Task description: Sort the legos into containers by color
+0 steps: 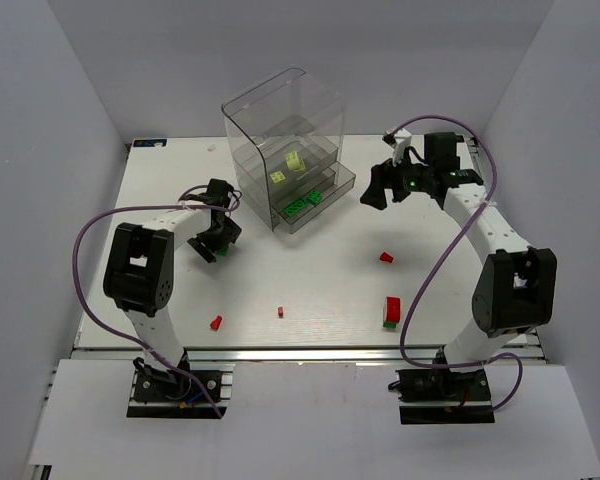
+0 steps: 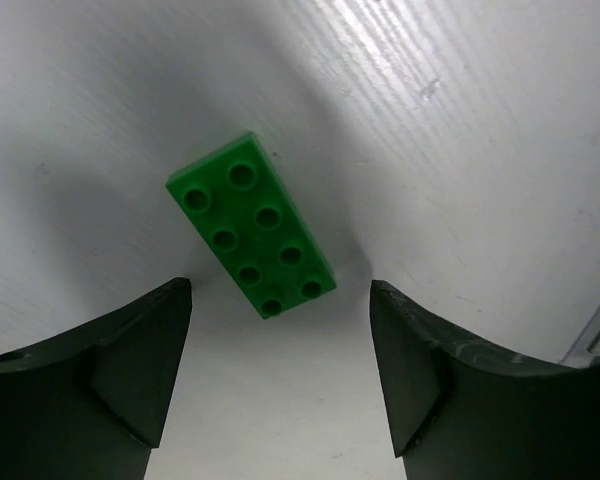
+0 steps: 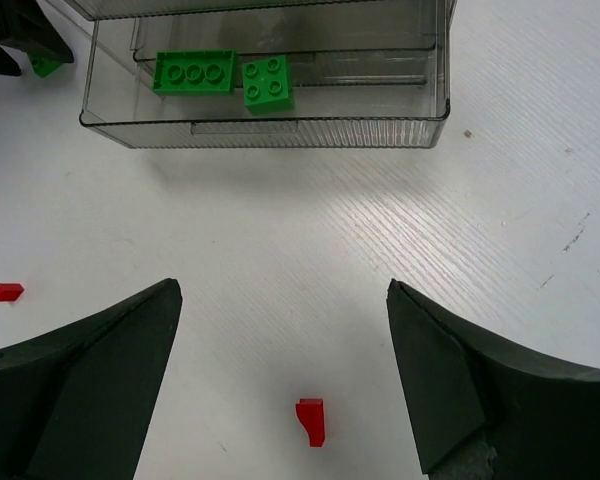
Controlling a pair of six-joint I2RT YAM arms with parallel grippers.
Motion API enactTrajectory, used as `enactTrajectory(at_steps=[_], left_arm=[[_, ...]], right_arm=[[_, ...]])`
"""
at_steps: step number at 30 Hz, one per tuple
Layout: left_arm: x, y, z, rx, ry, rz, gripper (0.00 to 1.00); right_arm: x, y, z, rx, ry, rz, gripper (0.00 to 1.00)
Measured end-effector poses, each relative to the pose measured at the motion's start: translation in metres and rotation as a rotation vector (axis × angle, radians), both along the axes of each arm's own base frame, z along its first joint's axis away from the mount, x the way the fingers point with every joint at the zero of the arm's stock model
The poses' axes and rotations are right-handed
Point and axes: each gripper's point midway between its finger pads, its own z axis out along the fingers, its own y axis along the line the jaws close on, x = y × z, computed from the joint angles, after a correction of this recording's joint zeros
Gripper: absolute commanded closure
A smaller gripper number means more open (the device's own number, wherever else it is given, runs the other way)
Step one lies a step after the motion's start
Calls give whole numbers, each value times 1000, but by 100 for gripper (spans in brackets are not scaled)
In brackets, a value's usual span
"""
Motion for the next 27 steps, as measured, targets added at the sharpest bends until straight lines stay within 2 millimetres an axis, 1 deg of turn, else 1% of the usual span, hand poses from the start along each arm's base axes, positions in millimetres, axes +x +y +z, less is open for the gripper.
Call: enactTrajectory(at_steps=[2, 6, 9, 10, 15, 19, 20, 22, 23, 25, 27], left_arm=[[-2, 2, -2, 2, 13, 7, 22], [-2, 6, -2, 0, 12, 22, 36], [-2, 9, -4, 0, 16, 31, 43], [-2, 11, -5, 1, 19, 35, 49], [-1, 14, -5, -8, 21, 44, 54], [0, 14, -5, -16, 19, 42, 63], [0, 14, -5, -17, 18, 38, 69], [0, 14, -4, -20, 12, 26, 76], [0, 14, -4, -22, 9, 12, 83], [-1, 11, -3, -25, 4, -25, 88], [-1, 5, 0, -38, -1, -98, 97]], right_arm=[[-1, -5, -1, 3, 6, -13, 12], [-4, -9, -1, 15, 13, -23, 13], [-6, -10, 1, 23, 14, -26, 14], [-6, -11, 2, 23, 11, -26, 15], [-10, -11, 3, 27, 4, -23, 16], [-13, -11, 2, 28, 6, -21, 16], [-13, -11, 2, 28, 6, -21, 16], [-13, -11, 3, 28, 3, -20, 16], [-14, -11, 4, 29, 1, -19, 16], [-14, -10, 6, 33, -4, -13, 17], [-15, -9, 7, 37, -8, -6, 17]])
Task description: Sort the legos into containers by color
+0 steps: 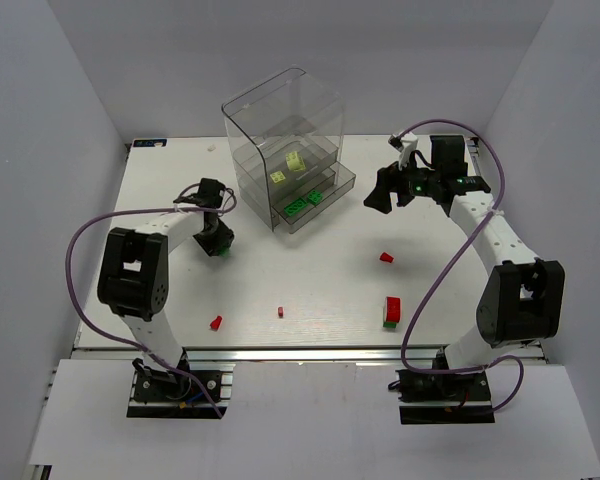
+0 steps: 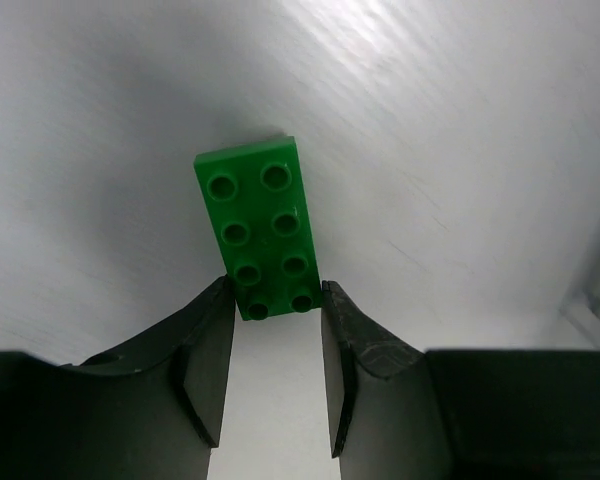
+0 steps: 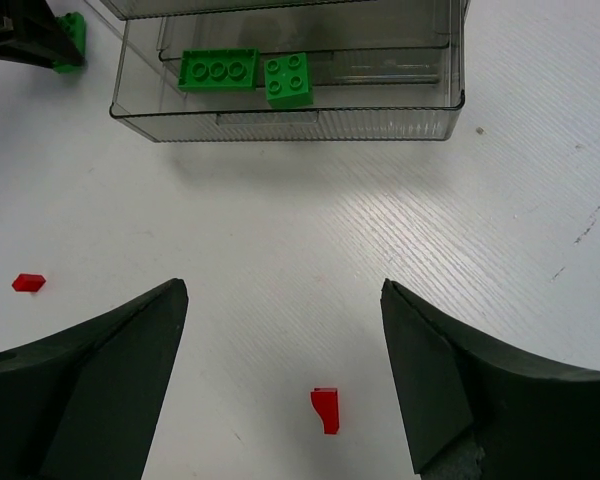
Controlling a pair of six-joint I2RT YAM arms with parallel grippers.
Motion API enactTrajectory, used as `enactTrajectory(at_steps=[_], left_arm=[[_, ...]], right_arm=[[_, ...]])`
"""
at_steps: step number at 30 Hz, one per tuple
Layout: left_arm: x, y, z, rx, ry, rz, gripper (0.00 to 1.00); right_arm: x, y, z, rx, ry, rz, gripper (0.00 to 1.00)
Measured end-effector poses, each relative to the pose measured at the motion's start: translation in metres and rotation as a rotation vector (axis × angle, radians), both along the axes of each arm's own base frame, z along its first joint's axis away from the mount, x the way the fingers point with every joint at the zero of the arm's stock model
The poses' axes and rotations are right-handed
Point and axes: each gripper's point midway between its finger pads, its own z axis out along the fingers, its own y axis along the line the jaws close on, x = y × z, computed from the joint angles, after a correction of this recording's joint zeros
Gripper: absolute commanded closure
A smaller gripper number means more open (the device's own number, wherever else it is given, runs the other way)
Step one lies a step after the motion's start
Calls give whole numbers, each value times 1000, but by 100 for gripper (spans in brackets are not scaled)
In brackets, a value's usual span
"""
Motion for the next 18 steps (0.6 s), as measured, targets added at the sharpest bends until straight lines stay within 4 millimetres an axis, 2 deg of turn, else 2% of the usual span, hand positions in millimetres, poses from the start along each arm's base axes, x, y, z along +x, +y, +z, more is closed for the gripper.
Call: enactTrajectory(at_steps=[1, 5, 13, 18], left_arm=[[1, -4, 3, -11, -10, -37, 100], [-5, -33, 32, -109, -128, -248, 100], [-49, -91, 120, -324, -433, -670, 100], [-83, -128, 153, -423, -530, -925, 100]], right_arm=[[0, 0, 1, 1, -2, 3, 17], [-2, 1, 0, 5, 1, 10, 17], [-4, 3, -1, 12, 1, 24, 18], [-4, 3, -1, 13, -2, 30, 18]])
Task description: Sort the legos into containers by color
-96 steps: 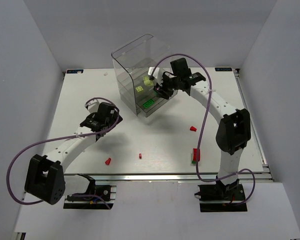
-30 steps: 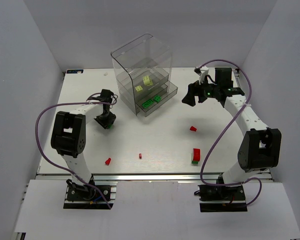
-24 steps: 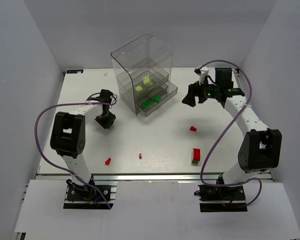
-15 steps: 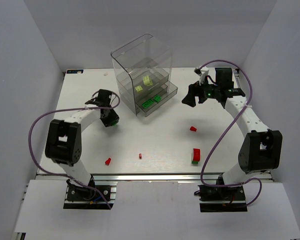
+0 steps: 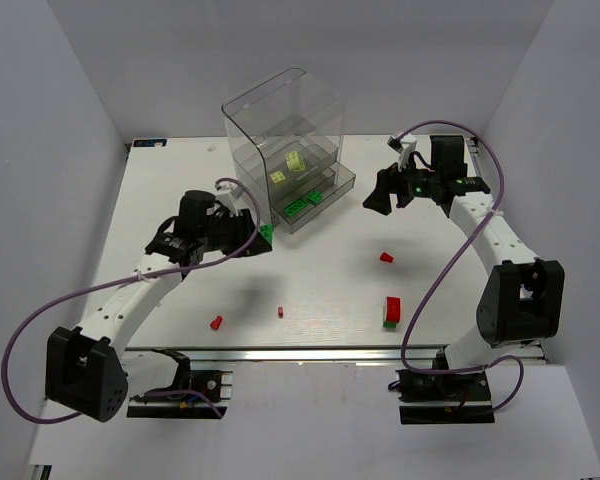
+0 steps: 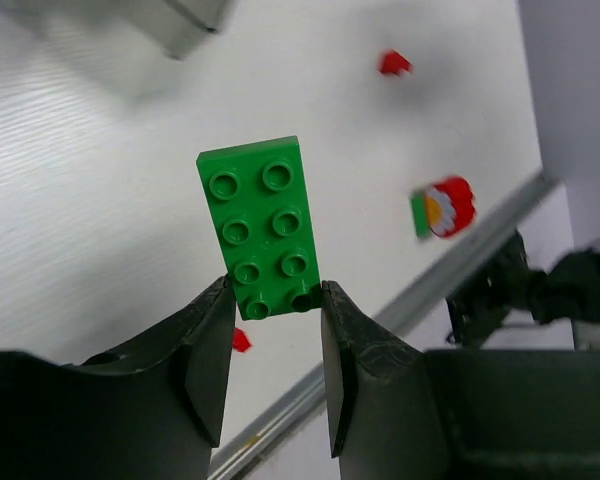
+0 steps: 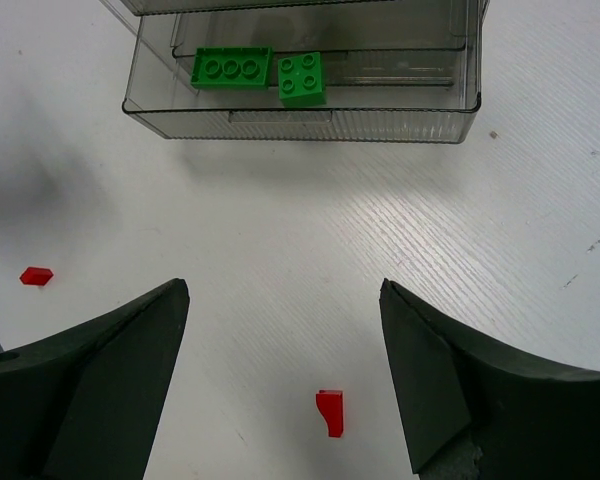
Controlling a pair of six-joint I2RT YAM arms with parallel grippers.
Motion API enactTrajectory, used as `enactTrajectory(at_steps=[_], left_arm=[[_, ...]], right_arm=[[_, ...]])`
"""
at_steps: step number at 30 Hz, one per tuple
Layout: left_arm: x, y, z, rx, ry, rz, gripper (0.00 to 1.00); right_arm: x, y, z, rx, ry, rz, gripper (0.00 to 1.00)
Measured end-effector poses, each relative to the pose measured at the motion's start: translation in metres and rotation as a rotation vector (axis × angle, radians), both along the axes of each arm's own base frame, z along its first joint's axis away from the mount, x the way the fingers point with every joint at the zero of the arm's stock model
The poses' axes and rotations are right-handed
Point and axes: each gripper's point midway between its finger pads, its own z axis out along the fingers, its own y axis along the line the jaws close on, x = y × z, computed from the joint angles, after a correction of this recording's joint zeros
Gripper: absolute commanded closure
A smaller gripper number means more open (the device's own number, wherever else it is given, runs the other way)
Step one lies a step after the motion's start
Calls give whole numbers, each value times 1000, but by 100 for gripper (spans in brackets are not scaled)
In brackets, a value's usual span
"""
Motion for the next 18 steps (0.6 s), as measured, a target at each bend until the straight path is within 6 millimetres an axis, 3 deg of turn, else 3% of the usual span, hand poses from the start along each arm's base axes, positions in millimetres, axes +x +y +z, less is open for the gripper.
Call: enactTrajectory(at_steps=[4, 8, 13, 18], left_arm=[[-16, -31, 14, -2, -38, -172, 100], [-3, -66, 29, 46, -98, -284, 100], [45, -98, 38, 170, -202, -295, 100], [106, -116, 31, 331, -266, -257, 100]], right_arm=[[0, 0, 0, 2, 0, 3, 18], [0, 0, 0, 1, -1, 3, 18], [1, -2, -1, -10, -9, -2, 18], [-4, -5, -2, -24, -12, -18, 17]])
